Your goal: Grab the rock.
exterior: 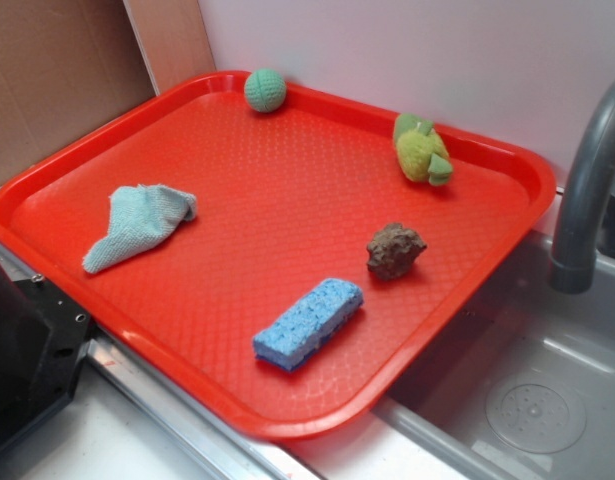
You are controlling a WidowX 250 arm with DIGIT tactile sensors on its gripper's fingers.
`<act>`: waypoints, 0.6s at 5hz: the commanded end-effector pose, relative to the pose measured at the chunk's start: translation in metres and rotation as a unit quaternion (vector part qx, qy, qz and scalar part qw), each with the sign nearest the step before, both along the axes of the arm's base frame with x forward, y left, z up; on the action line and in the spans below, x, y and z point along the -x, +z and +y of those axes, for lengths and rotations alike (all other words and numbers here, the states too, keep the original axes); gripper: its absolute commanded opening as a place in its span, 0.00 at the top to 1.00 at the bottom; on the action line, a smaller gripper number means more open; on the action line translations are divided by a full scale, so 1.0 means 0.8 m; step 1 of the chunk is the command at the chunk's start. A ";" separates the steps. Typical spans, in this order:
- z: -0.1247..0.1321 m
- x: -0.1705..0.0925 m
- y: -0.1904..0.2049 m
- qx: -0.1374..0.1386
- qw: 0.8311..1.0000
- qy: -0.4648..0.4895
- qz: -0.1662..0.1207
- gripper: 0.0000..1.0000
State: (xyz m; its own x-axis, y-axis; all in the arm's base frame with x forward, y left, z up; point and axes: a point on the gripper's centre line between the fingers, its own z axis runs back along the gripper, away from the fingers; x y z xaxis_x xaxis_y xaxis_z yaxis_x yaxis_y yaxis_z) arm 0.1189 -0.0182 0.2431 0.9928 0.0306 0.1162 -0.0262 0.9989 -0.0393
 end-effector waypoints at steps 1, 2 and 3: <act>0.000 0.000 0.000 0.000 1.000 0.000 0.000 0.00; -0.062 -0.062 -0.058 -0.015 0.992 -0.125 0.026 0.00; -0.137 -0.111 -0.102 -0.041 0.968 -0.246 0.001 0.00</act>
State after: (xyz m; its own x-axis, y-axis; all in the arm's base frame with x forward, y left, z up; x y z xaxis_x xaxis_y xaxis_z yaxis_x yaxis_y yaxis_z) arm 0.2088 -0.1235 0.1460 0.8799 -0.4739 0.0343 0.4730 0.8805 0.0304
